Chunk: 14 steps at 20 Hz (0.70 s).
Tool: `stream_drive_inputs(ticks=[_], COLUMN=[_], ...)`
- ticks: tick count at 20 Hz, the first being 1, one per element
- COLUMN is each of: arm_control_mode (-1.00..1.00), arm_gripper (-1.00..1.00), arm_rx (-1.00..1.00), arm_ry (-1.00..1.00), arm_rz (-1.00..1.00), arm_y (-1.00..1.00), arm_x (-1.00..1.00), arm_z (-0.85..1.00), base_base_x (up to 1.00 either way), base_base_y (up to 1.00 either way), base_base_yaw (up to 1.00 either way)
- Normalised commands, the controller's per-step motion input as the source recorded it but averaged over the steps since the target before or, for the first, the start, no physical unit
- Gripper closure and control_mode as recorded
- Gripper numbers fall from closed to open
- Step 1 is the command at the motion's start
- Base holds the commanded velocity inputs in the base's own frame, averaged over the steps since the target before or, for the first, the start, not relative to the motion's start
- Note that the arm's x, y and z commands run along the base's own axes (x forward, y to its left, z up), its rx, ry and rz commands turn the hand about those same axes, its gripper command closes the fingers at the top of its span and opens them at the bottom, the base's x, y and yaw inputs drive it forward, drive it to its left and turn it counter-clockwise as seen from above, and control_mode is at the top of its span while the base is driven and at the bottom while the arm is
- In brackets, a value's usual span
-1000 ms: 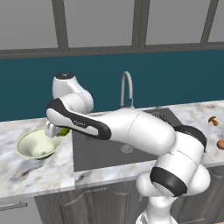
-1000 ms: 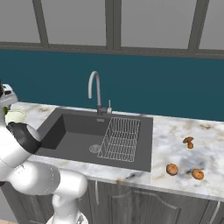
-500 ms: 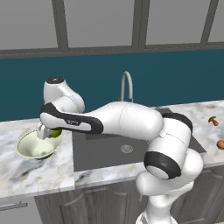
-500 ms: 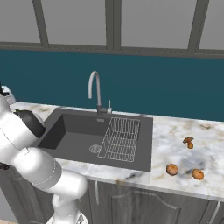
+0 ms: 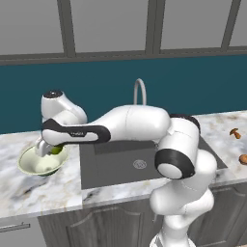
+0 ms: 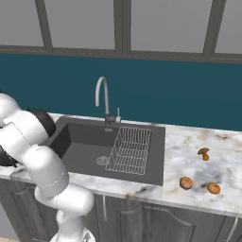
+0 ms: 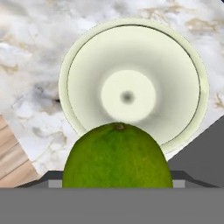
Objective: There is a mixed pile of frozen fruits and vegetables on the counter. Locate all the frozen vegetables and place the items in a bowl on the counter. Take all the frozen fruits and defrost them in a running sink.
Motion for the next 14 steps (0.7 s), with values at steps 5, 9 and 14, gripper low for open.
stream_drive_inputs(ticks=[5,9,14], arm_control_mode=[-1.0,-1.0,-1.0], arm_gripper=[1.0,1.0,1.0], arm_rx=[-0.01,0.0,0.0], arm_ry=[0.0,0.0,0.0], arm_rz=[0.0,0.0,0.0], arm_y=[0.15,0.17,0.14], arm_x=[0.19,0.2,0.17], arm_z=[-0.21,-0.17,-0.13], base_base_x=[0.0,0.0,0.0], base_base_y=[0.0,0.0,0.0], base_base_yaw=[0.0,0.0,0.0])
